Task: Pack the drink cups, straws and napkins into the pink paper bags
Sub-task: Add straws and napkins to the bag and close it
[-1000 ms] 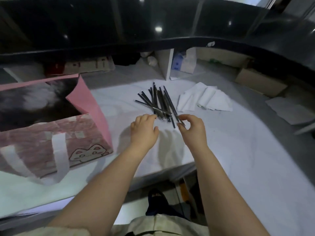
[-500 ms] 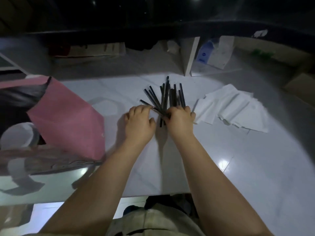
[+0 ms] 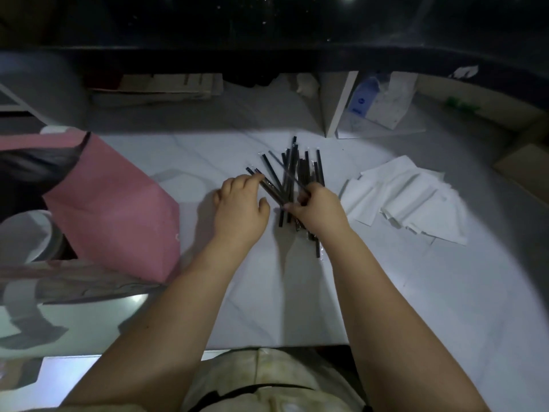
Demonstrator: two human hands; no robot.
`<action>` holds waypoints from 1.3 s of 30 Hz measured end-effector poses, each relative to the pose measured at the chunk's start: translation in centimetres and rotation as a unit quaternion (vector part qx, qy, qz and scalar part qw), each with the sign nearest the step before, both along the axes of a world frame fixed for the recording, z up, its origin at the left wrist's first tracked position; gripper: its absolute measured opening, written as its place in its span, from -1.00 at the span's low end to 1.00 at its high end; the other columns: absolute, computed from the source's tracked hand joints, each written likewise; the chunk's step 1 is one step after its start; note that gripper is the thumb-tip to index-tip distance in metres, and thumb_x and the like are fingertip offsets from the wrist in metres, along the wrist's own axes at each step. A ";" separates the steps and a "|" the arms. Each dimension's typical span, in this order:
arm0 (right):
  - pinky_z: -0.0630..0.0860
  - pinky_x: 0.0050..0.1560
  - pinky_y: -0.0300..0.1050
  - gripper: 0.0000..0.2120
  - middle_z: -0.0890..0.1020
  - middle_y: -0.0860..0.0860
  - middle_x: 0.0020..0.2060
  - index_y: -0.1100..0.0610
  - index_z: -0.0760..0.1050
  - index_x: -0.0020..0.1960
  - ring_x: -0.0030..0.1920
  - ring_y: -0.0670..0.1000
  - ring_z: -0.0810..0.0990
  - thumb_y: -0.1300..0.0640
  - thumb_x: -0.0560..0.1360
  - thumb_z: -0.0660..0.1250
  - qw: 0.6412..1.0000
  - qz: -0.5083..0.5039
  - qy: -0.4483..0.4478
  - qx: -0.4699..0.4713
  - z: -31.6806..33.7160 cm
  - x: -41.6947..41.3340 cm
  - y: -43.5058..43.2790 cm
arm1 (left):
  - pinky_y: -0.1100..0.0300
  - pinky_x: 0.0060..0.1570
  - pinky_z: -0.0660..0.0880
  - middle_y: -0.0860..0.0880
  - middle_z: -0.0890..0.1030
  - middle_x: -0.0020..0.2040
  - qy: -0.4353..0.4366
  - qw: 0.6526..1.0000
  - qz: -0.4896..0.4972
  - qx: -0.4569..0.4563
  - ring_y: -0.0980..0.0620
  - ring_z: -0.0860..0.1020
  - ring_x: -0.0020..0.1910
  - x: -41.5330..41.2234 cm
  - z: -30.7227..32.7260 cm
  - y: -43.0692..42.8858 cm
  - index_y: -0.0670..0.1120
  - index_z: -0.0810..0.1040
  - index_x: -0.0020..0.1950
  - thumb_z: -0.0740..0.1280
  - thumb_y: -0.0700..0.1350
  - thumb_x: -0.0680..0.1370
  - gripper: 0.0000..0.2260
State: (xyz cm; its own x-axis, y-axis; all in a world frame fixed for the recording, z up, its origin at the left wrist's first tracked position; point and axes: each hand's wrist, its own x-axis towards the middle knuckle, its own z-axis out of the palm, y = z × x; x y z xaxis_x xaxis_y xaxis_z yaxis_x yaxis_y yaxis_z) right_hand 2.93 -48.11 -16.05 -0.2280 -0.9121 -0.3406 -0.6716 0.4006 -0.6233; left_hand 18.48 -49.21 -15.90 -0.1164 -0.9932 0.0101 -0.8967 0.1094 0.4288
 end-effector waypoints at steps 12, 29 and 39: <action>0.32 -0.41 -0.18 -0.65 0.48 -0.01 -0.42 0.12 0.37 -0.31 -0.42 -0.02 0.43 0.10 0.39 0.55 0.986 -0.098 -0.118 0.065 0.9 -2.4 -0.6 | -0.04 0.31 0.25 -0.05 0.49 0.32 -0.013 1.000 -0.003 0.005 -0.11 0.35 0.34 0.5 0.7 0.3 -0.01 0.42 0.41 0.27 -0.11 0.54 -0.58; 0.26 -0.38 -0.16 -0.72 0.44 0.15 -0.35 0.17 0.35 -0.21 -0.45 0.04 0.32 0.04 0.57 0.32 0.975 -0.154 -0.158 0.005 1.0 -3.7 2.6 | 0.02 0.28 0.22 -0.01 0.50 0.28 -0.039 0.997 -0.064 -0.014 -0.09 0.36 0.31 -0.3 3.0 2.7 0.00 0.40 0.41 0.25 -0.10 0.55 -0.60; 0.37 -0.58 -0.32 -0.84 0.60 0.08 -0.38 0.18 0.43 -0.14 -0.57 -0.08 0.54 0.17 0.59 0.30 0.960 -0.208 -0.182 -0.048 0.7 -3.0 3.6 | 0.00 0.30 0.20 0.00 0.48 0.31 -0.058 0.995 -0.082 -0.013 -0.07 0.35 0.32 -0.1 3.1 4.4 0.02 0.37 0.42 0.23 -0.10 0.57 -0.60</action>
State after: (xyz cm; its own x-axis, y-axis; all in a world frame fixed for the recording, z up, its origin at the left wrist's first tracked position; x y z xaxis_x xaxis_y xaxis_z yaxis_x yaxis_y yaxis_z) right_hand -0.03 -44.54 -15.32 -0.4611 -0.7987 -0.3865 -0.1964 0.5166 -0.8334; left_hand 18.42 -44.79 -12.81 -0.2780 -0.9605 0.0126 -0.9093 0.2674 0.3188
